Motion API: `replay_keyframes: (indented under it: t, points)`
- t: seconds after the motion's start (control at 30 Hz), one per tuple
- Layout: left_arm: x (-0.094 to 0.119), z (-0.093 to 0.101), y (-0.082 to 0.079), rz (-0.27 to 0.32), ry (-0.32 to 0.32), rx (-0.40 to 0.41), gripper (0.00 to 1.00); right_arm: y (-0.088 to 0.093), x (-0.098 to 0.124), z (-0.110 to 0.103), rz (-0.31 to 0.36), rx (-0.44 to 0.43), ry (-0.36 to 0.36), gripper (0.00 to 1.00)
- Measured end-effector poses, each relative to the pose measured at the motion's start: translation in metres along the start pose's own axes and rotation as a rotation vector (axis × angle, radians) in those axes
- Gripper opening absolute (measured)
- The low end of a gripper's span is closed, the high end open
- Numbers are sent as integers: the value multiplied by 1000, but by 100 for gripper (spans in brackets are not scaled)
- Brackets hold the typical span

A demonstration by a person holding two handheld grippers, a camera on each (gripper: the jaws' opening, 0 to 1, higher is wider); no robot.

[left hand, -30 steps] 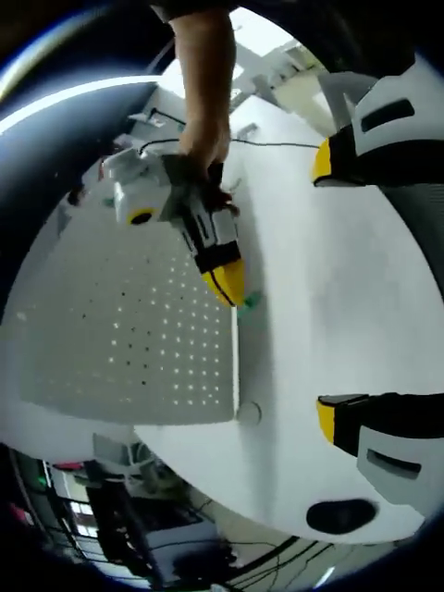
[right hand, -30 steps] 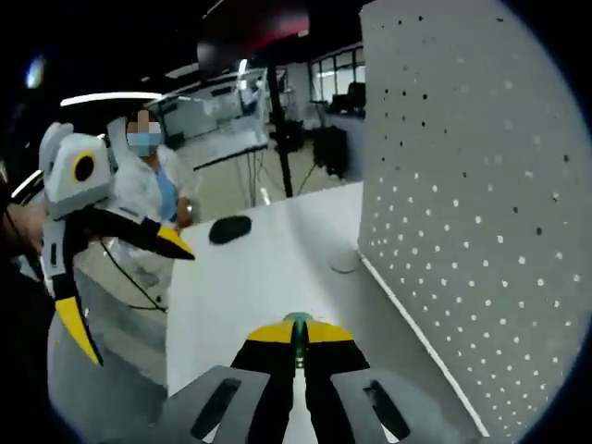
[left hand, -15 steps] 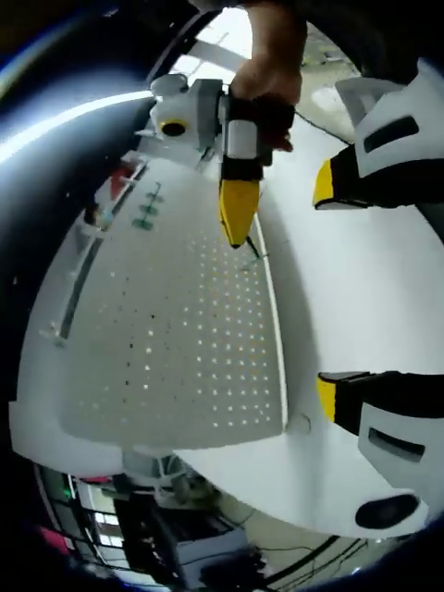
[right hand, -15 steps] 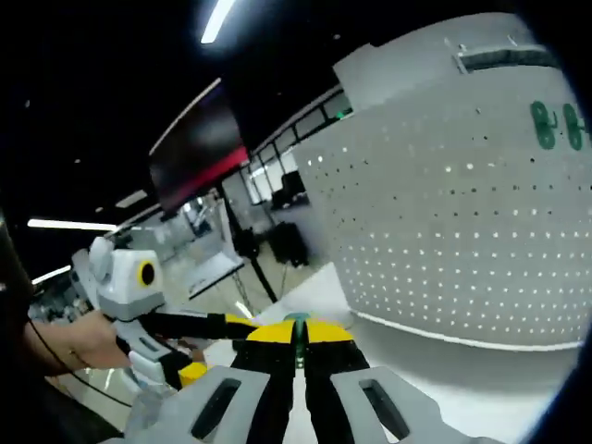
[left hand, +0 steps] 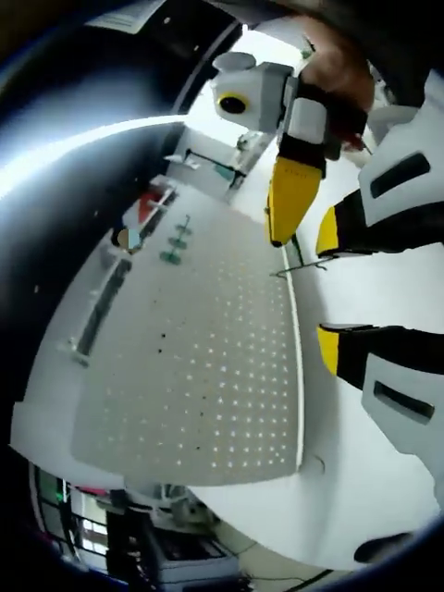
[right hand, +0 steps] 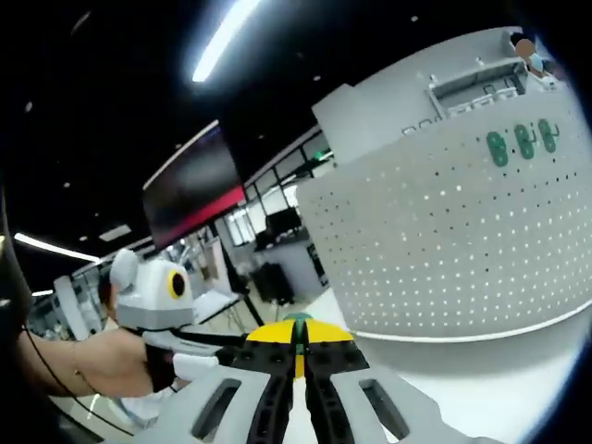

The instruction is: Insert the hook assembly into the mounting plate slot until the hook locks in place.

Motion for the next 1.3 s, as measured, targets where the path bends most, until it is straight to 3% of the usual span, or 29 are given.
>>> replay_keyframes:
  t: [0.17,0.3,0.37,0.57,0.63,0.73,0.83,0.9,1.0,1.1,1.17,1.3]
  points:
    - [0,-1,1,33,19,97,19,-1,-1,-4,36,13,10,0]
    - [-1,4,1,35,39,106,10,-1,-2,-3,38,8,7,0]
    - [-1,5,0,28,39,69,11,-2,-1,-4,37,13,6,0]
    - [-1,10,-2,24,65,74,5,-4,1,-7,41,54,-19,0]
    - [0,11,-4,29,77,15,4,-5,2,-9,41,63,-22,0]
    - [1,11,-6,26,74,35,3,-7,5,-11,38,93,-33,0]
    - [2,15,-7,31,75,18,2,-11,5,-9,17,77,-53,0]
    - [3,16,-10,42,67,29,2,-15,4,-8,-4,9,-82,1]
    - [3,19,-14,71,57,45,1,-23,0,-7,-3,7,-89,1]
    - [3,20,-19,101,44,1,1,-27,-3,-8,-9,5,-121,4]
    - [4,20,-22,103,34,-11,1,-28,-6,-8,-41,14,-143,10]
    - [11,15,-32,132,-13,-89,1,-41,-4,-4,-13,-6,-153,11]
Point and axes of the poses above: the point that each gripper's makers call its tool centre point, and the gripper's own axes: x roughly backward along the fingers, z roughly to its right, y roughly out of its underside, the point moved 9 cm from there along x, roughly backward along the fingers, and after that the axes turned 13 degrees about z, right-handed, at the moved point
